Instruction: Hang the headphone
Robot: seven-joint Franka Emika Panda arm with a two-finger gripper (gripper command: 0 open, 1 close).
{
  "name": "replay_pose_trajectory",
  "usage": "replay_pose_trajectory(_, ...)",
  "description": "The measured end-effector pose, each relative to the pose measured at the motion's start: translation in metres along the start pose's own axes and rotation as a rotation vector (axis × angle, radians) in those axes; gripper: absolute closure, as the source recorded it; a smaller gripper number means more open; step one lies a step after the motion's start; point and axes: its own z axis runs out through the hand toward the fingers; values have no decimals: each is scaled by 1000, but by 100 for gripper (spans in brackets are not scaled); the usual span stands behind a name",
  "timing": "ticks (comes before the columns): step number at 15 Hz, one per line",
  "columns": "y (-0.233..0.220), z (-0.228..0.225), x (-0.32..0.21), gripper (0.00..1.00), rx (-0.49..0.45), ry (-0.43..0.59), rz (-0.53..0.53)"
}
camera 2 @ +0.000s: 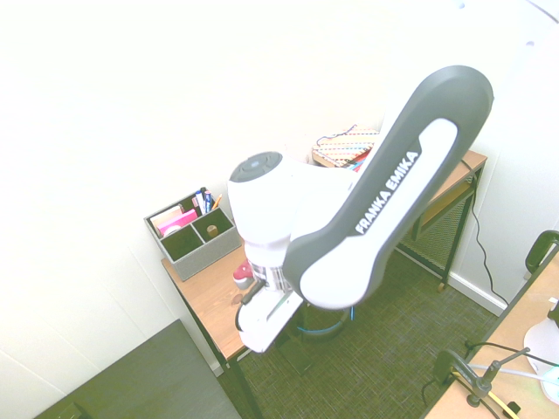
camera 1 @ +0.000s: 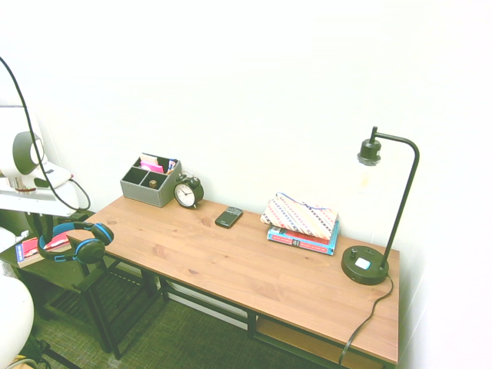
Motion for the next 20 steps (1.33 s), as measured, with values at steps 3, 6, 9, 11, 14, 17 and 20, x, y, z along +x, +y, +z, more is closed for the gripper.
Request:
replay_pose_trajectory(3,1,28,-5,100,30,48,-16)
replay_pose_trajectory(6,2,60,-12,100,29,35,-34)
replay_pose_trajectory(9,-6,79,-25,100,9,21,-63)
replay_pose_trajectory(11,-10,92,-33,100,-8,16,-82)
replay_pose_trajectory(14,-14,119,-29,100,-30,16,-88)
replay_pose_trajectory(17,-23,141,-24,100,-33,14,-103)
replay_pose_trajectory(20,-29,164,-16,100,-55,18,-116)
